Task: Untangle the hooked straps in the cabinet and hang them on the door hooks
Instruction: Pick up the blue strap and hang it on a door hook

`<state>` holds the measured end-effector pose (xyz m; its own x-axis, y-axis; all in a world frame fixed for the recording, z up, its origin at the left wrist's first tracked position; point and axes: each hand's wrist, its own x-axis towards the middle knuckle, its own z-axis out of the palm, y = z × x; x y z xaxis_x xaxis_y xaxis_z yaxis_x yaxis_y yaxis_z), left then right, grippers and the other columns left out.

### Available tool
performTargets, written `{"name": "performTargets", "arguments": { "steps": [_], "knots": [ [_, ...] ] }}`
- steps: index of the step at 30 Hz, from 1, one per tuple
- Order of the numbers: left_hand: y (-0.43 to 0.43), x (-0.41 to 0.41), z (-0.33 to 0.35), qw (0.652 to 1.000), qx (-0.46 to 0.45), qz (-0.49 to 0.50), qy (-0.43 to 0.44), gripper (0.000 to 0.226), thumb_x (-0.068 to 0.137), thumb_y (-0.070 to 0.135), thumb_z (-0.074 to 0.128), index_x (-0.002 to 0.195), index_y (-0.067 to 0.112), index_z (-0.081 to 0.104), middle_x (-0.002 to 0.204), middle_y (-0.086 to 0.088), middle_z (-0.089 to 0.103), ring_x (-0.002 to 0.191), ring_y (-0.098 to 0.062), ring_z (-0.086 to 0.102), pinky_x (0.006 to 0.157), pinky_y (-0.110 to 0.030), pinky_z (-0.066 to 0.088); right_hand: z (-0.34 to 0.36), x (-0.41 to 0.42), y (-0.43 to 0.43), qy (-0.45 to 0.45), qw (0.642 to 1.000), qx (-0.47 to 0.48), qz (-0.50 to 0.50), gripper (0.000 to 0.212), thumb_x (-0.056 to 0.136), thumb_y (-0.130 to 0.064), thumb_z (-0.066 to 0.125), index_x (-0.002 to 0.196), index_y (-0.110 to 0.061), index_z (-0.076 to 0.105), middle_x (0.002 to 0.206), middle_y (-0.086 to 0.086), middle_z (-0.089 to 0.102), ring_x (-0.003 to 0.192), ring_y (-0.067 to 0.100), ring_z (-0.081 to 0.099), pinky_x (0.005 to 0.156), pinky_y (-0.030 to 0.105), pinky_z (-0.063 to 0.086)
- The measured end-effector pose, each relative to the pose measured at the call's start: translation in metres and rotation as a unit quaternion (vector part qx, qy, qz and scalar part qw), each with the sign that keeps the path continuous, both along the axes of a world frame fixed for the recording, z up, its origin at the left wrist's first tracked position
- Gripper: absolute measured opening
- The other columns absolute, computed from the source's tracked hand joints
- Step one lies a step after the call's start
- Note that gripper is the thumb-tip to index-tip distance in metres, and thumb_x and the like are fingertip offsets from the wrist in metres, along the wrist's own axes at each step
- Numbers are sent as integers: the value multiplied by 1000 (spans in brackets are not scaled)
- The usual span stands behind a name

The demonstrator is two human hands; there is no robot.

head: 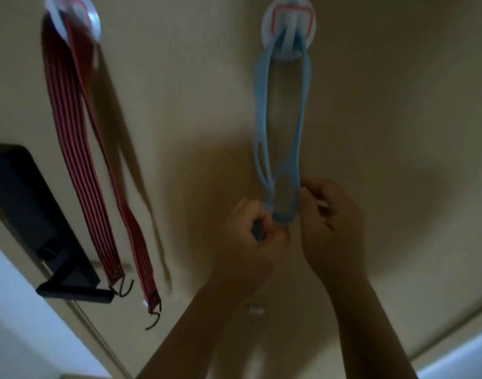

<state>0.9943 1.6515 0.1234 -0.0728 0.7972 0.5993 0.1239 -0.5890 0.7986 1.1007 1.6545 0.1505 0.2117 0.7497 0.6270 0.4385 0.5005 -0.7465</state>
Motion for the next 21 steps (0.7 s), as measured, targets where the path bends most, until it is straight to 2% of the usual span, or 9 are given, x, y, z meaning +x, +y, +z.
{"name": "performTargets", "arguments": {
  "steps": [2, 4, 7, 10, 12, 14, 17, 19, 21],
  "knots": [
    [-7, 5, -4, 999, -35, -29, 23, 26, 61, 3, 53, 61, 21, 34, 56, 9, 30, 49, -1, 30, 49, -10, 27, -23, 8, -8, 5, 997, -75, 35, 19, 82, -16, 50, 92, -20, 65, 81, -13, 64, 72, -6, 59, 63, 7, 44],
    [-11, 10, -2, 995, -58, -72, 36, 24, 60, 1, 49, 62, 19, 34, 52, 6, 28, 45, -2, 27, 45, -8, 25, -36, 16, -16, 30, 986, -136, 91, 29, 77, -9, 51, 100, -17, 66, 93, -6, 68, 87, 0, 63, 80, 19, 51],
    [-13, 19, 4, 985, -60, -157, 26, 26, 65, -1, 50, 62, 18, 32, 47, 10, 27, 41, -3, 24, 42, -9, 24, -40, 29, -25, 12, 981, -147, 123, 33, 80, -16, 51, 108, -26, 63, 103, -8, 68, 98, 7, 64, 89, 35, 52],
    [-13, 36, 10, 978, -46, -202, 30, 30, 70, -2, 49, 63, 23, 34, 47, 9, 29, 40, -3, 25, 40, -14, 25, -34, 43, -33, 23, 992, -94, 83, 21, 81, -24, 54, 95, -36, 64, 88, -13, 70, 84, 3, 65, 75, 21, 51],
    [-8, 49, 14, 979, -41, -197, 37, 30, 71, 5, 51, 70, 32, 39, 53, 7, 38, 41, -3, 33, 41, -17, 30, -30, 54, -36, 38, 997, -67, 32, 21, 81, -21, 53, 89, -36, 65, 80, -10, 70, 76, 5, 65, 67, 20, 51],
    [-2, 61, 17, 979, -21, -197, 42, 28, 71, 18, 56, 76, 41, 41, 59, 10, 47, 44, -3, 40, 43, -17, 34, -27, 68, -39, 37, 998, -54, -11, 20, 81, -23, 52, 89, -38, 63, 84, -12, 69, 78, 5, 65, 67, 19, 51],
    [1, 75, 23, 975, 43, -203, 75, 19, 71, 31, 55, 82, 38, 41, 67, 10, 50, 47, -4, 43, 44, -17, 36, -17, 88, -41, -9, 998, -19, -63, 20, 80, -32, 49, 93, -33, 64, 93, -13, 65, 86, 3, 62, 68, 11, 47],
    [0, 86, 28, 973, 66, -200, 91, 19, 73, 33, 57, 85, 38, 42, 74, 4, 52, 52, -11, 48, 46, -23, 42, -8, 101, -40, -21, 996, 0, -91, 22, 81, -29, 49, 97, -26, 64, 94, -13, 63, 88, 2, 60, 70, 7, 44],
    [1, 98, 35, 972, 84, -203, 88, 19, 78, 28, 59, 86, 37, 43, 72, 4, 53, 54, -11, 50, 47, -19, 42, 2, 113, -39, -34, 994, 21, -106, 26, 81, -29, 47, 100, -24, 64, 93, -11, 63, 88, 3, 59, 71, 6, 44]
  ]
}}
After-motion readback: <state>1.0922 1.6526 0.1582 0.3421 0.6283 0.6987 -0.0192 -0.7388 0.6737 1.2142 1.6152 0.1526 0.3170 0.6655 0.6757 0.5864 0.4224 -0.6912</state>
